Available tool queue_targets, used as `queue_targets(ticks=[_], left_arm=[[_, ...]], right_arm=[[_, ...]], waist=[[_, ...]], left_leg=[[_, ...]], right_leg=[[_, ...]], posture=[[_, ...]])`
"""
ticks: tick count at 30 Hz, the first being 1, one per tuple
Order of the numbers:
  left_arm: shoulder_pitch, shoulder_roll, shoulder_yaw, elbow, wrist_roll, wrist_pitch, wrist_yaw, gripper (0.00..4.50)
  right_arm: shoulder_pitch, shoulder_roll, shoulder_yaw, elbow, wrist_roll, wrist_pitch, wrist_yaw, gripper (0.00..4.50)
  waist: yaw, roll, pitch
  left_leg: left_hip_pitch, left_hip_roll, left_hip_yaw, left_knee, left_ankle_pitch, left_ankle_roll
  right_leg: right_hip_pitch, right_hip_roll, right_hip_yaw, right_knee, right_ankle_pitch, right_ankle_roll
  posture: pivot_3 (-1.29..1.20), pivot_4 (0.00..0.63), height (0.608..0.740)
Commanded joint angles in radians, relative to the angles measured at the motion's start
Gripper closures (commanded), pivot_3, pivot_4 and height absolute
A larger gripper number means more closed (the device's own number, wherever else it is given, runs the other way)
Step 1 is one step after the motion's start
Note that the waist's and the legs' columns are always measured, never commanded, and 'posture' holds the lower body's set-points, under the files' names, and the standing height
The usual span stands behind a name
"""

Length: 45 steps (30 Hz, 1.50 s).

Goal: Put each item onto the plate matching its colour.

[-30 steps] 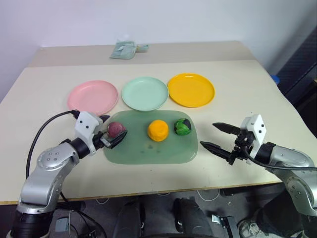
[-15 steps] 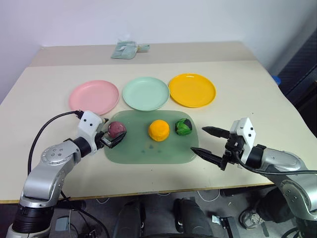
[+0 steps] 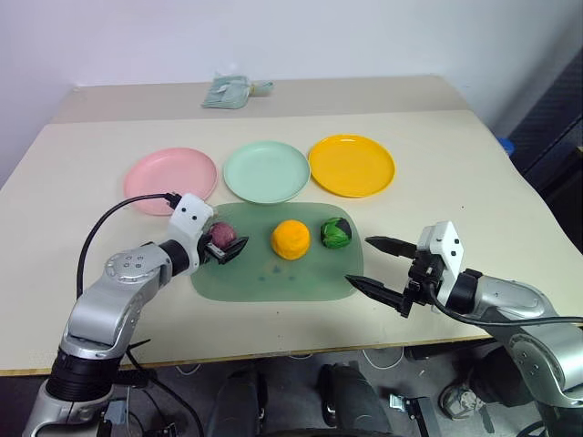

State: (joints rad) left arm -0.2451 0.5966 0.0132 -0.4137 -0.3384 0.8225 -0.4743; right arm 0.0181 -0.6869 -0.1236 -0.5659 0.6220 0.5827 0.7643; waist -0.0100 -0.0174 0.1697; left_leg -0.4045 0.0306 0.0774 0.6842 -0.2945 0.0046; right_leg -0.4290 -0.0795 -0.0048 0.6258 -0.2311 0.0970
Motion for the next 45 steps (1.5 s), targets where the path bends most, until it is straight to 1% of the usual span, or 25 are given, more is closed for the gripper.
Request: queue_targets(ticks=[1,2,7,15,19,25,29,33,36,39,43,45], left_arm=[[-0.012,0.005,0.011,-0.038,-0.004,0.025,0.005,0.87],[-0.007,0.008,0.017,-0.045,-0.006,0.028,0.003,1.29],[0.010,0.020,0.038,-0.051,-0.009,0.030,-0.007,1.29],[0.080,0.022,0.038,-0.012,0.005,-0.038,-0.035,1.29],[0.083,0.011,0.038,0.006,0.026,-0.061,-0.013,2.37],[0.084,0.009,0.037,0.034,0.037,-0.097,-0.011,2.37],[0.061,-0.020,0.077,0.067,0.056,-0.156,0.035,2.37],[-0.041,-0.089,0.169,0.177,0.111,-0.211,0.206,2.37],[-0.108,-0.133,0.220,0.247,0.119,-0.231,0.281,2.37],[-0.190,-0.165,0.237,0.361,0.138,-0.257,0.336,2.37],[-0.264,-0.181,0.232,0.481,0.156,-0.311,0.357,2.37],[-0.317,-0.180,0.222,0.595,0.183,-0.337,0.383,2.37]], right_arm=[[-0.003,0.009,-0.004,-0.012,-0.004,-0.026,-0.002,0.00],[-0.001,0.009,-0.005,-0.008,-0.007,-0.031,0.000,0.00],[-0.003,0.012,-0.002,0.006,-0.015,-0.045,0.006,0.00],[-0.009,0.020,0.008,0.029,-0.031,-0.069,0.016,0.00],[-0.019,0.023,0.015,0.032,-0.032,-0.071,0.012,0.00],[-0.033,0.027,0.021,0.031,-0.034,-0.066,0.003,0.00],[-0.045,0.026,0.020,0.031,-0.031,-0.060,-0.001,0.00],[-0.060,0.028,0.024,0.030,-0.027,-0.053,-0.009,0.00],[-0.067,0.029,0.029,0.030,-0.024,-0.049,-0.012,0.00],[-0.084,0.034,0.044,0.033,-0.023,-0.044,-0.012,0.00],[-0.094,0.040,0.050,0.037,-0.024,-0.042,-0.012,0.00],[-0.094,0.041,0.053,0.046,-0.029,-0.051,-0.007,0.00]], waist=[[0.000,0.000,0.000],[0.000,0.000,0.000],[0.000,0.000,0.000],[0.000,0.000,0.000],[0.000,0.000,0.000],[0.000,0.000,0.000],[0.000,0.000,0.000],[0.003,-0.001,0.000],[0.002,-0.002,0.000],[0.005,-0.002,0.000],[0.005,-0.002,-0.001],[0.005,-0.003,-0.001]], left_leg=[[0.000,0.000,0.000,0.000,0.000,0.000],[0.000,0.000,0.000,0.000,0.000,0.000],[0.000,0.000,0.000,0.000,0.000,0.000],[0.000,0.000,0.000,0.000,0.000,0.000],[0.001,0.000,0.000,0.000,0.000,0.000],[0.001,0.000,0.000,0.000,0.000,0.000],[0.002,0.000,0.000,0.000,0.000,0.000],[0.002,0.000,0.000,0.001,0.000,0.000],[0.001,0.000,0.000,0.001,0.000,0.000],[0.001,-0.001,0.000,0.001,0.000,0.000],[0.001,-0.001,0.000,0.001,0.000,0.000],[0.001,-0.001,0.000,0.001,0.000,0.000]], right_leg=[[0.000,0.000,0.000,0.000,0.000,0.000],[0.000,0.000,0.000,0.000,0.000,0.000],[0.000,0.000,0.000,0.000,0.000,0.000],[0.000,0.000,0.000,0.000,-0.001,-0.002],[0.000,0.000,0.000,0.001,-0.001,-0.002],[0.001,0.000,0.000,0.001,-0.001,-0.002],[0.001,0.000,0.000,0.001,-0.001,-0.002],[0.001,0.000,0.000,0.002,0.000,0.000],[0.001,0.000,0.000,0.002,0.001,0.001],[0.001,0.000,0.000,0.002,0.001,0.002],[0.001,0.000,0.000,0.002,0.001,0.002],[0.001,0.000,0.000,0.002,0.001,0.002]], posture=[[0.00,0.150,0.740],[0.00,0.150,0.740],[0.00,0.150,0.740],[0.00,0.150,0.740],[0.00,0.150,0.740],[0.00,0.150,0.740],[0.00,0.150,0.740],[0.00,0.150,0.740],[0.00,0.150,0.740],[0.00,0.150,0.740],[0.00,0.150,0.740],[0.00,0.150,0.740]])
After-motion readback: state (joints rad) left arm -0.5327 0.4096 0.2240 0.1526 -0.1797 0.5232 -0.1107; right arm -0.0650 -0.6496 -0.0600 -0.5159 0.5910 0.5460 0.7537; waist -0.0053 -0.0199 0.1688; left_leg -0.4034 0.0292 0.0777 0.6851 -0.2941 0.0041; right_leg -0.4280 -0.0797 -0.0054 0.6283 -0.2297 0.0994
